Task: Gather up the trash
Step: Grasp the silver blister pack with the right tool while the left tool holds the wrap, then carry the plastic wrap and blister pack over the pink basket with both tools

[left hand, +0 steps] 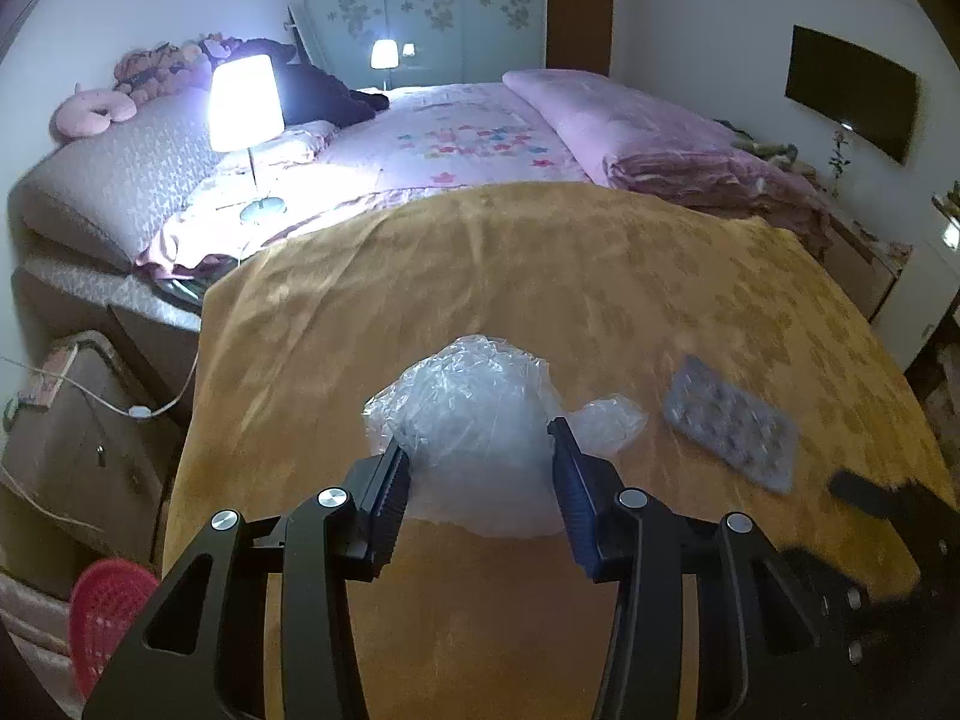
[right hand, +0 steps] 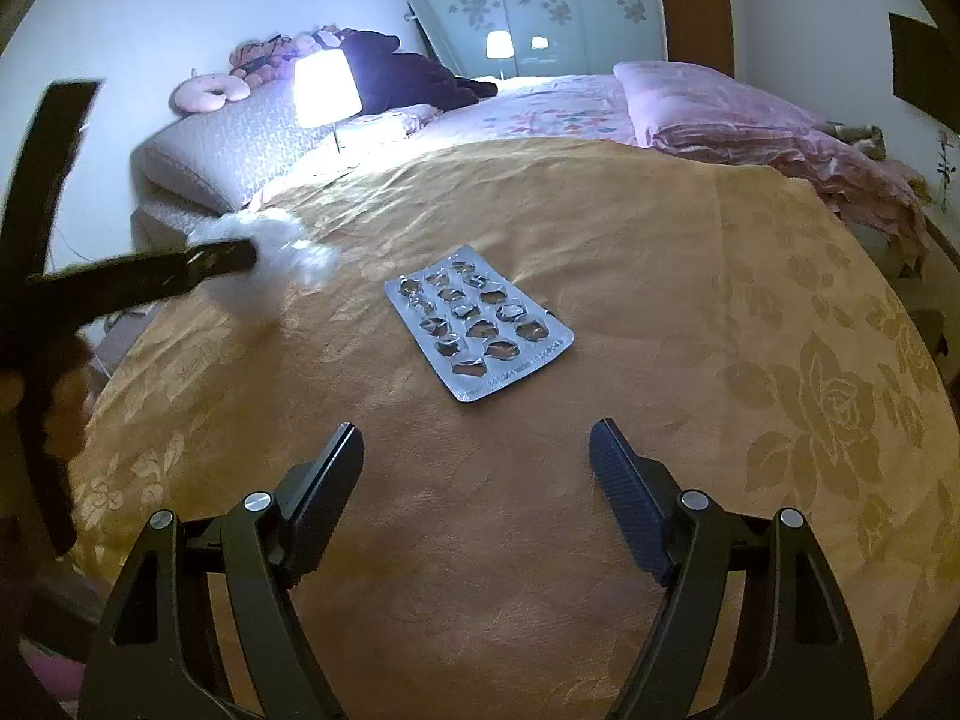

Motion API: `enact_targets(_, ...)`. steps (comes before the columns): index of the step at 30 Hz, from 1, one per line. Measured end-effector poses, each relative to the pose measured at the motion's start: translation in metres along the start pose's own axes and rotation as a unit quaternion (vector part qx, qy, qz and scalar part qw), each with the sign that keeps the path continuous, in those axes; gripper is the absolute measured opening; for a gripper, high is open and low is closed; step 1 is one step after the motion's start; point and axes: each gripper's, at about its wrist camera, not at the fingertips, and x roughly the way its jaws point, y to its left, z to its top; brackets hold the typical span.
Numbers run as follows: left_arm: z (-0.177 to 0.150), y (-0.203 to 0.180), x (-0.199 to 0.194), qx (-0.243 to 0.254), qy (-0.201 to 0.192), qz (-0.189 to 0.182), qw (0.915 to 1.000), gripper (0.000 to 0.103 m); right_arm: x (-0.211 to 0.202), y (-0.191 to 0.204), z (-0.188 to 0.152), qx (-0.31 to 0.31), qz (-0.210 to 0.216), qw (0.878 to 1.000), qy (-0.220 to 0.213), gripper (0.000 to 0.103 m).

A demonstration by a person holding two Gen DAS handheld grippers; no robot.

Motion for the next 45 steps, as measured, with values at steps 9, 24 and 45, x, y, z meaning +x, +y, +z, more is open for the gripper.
enact_targets(9,-0.034,0.009,-0.029,-0.003,-0.008,-0.012,0.9999,0.043,0.020,0.008,0.016,-0.062,-0.041,0.996,0.041,0.083)
enact_targets(24,-0.051,0.016,-0.041,-0.015,-0.014,-0.026,0.9994,0.043,0.056,0.007,0.055,-0.094,-0.017,0.993,0.071,0.087)
enact_targets(45,-0.059,0.023,-0.053,-0.020,-0.015,-0.021,0.9995,0.043,0.031,0.027,0.039,-0.088,0.023,0.995,0.047,0.055)
